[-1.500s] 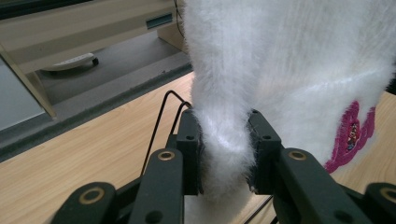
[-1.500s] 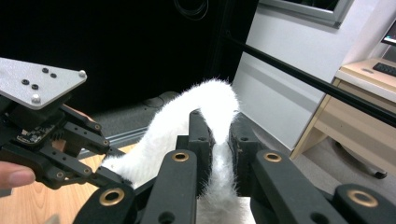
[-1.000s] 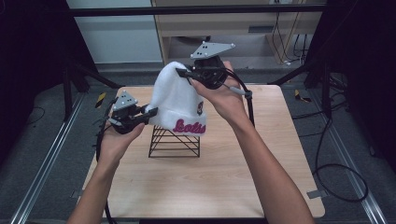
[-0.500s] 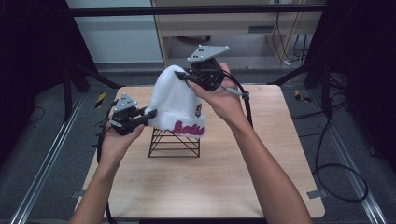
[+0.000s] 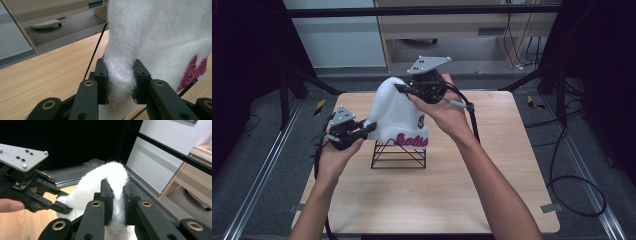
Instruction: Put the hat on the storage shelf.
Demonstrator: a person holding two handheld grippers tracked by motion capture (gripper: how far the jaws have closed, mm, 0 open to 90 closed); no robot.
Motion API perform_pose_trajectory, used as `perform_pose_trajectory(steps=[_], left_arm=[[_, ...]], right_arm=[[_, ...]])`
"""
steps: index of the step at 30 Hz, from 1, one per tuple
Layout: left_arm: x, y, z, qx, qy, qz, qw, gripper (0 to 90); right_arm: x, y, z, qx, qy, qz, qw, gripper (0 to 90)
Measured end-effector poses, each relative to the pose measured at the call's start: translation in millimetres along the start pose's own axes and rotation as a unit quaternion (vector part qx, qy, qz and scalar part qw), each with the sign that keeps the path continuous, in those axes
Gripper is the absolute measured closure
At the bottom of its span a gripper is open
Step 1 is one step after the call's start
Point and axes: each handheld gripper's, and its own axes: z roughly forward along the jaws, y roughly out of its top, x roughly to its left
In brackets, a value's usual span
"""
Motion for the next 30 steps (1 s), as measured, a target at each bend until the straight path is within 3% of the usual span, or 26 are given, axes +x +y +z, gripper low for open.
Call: perform_pose_trajectory(steps=[30], left_arm=[[-2.9, -34.7, -2.6, 0.009, -0.01, -0.011, 0.9999, 70.0]], right_arm=[[22.8, -20.9, 3.2, 0.034, 0.017, -0.009, 0.9992, 81.9]])
